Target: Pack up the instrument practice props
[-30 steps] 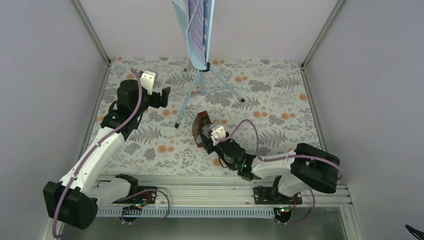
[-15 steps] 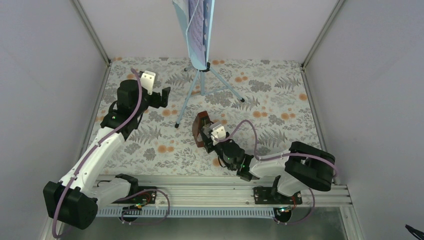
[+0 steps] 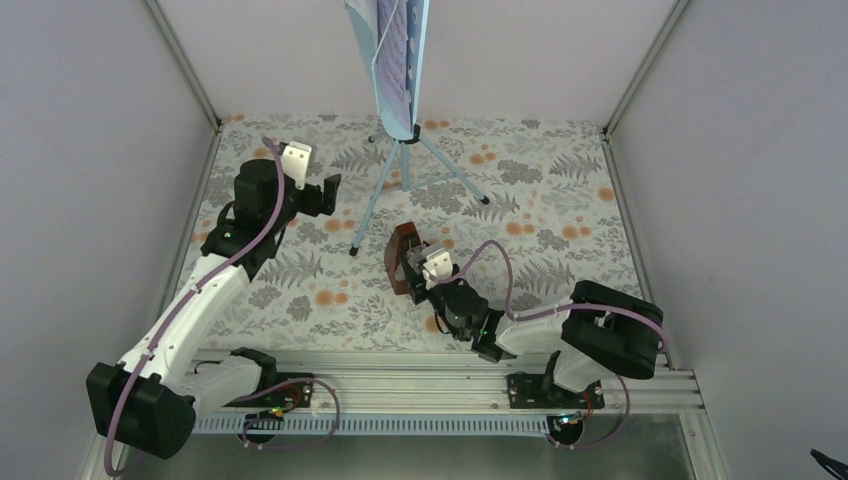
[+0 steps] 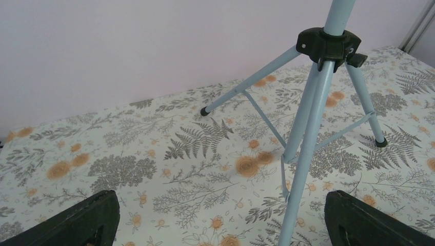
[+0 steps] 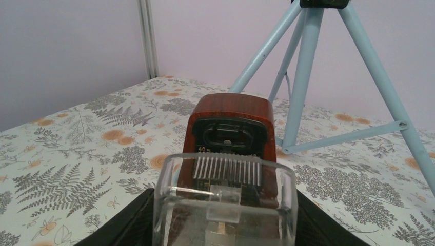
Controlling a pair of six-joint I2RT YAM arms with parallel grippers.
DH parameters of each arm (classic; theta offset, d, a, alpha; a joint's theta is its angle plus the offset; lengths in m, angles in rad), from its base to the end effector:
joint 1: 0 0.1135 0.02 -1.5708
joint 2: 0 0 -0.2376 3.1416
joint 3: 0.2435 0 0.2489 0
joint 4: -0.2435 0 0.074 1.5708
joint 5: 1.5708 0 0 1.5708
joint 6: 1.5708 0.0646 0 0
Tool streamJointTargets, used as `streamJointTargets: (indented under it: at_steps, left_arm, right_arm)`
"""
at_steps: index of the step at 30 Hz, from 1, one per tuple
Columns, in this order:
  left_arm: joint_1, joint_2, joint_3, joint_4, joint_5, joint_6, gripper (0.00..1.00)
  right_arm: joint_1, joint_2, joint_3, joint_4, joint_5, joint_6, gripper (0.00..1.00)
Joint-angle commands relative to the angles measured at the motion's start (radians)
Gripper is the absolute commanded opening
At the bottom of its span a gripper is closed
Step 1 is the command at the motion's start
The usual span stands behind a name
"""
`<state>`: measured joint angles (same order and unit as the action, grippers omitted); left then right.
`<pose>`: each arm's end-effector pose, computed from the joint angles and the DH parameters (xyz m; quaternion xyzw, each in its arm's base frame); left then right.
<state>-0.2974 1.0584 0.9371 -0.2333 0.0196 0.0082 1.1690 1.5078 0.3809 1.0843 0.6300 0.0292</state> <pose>0.2678 -0.0834 0.3028 0.1305 0.8103 -0.0903 0.5642 0.1481 0.2512 0.1529 -0.1899 0.6936 0.1862 0.6694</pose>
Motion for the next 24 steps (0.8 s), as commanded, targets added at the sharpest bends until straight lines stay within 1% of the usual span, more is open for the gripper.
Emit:
streamJointTargets:
  at_steps: [1,17,24]
  left_arm:
    - [0.004,-0.011,-0.004,0.017,0.005,0.01,0.99]
    - [0.004,-0.013,-0.004,0.014,0.003,0.01,0.99]
    - [0.003,-0.012,-0.004,0.014,0.006,0.009,0.99]
  right_arm:
    - [-0.011,0.014,-0.005,0.004,0.054,-0.003,0.42]
    - [-0.038,0.048,0.027,-0.057,-0.066,0.009,0.44]
    - [-0.05,0.073,0.049,-0.099,-0.08,0.03,0.45]
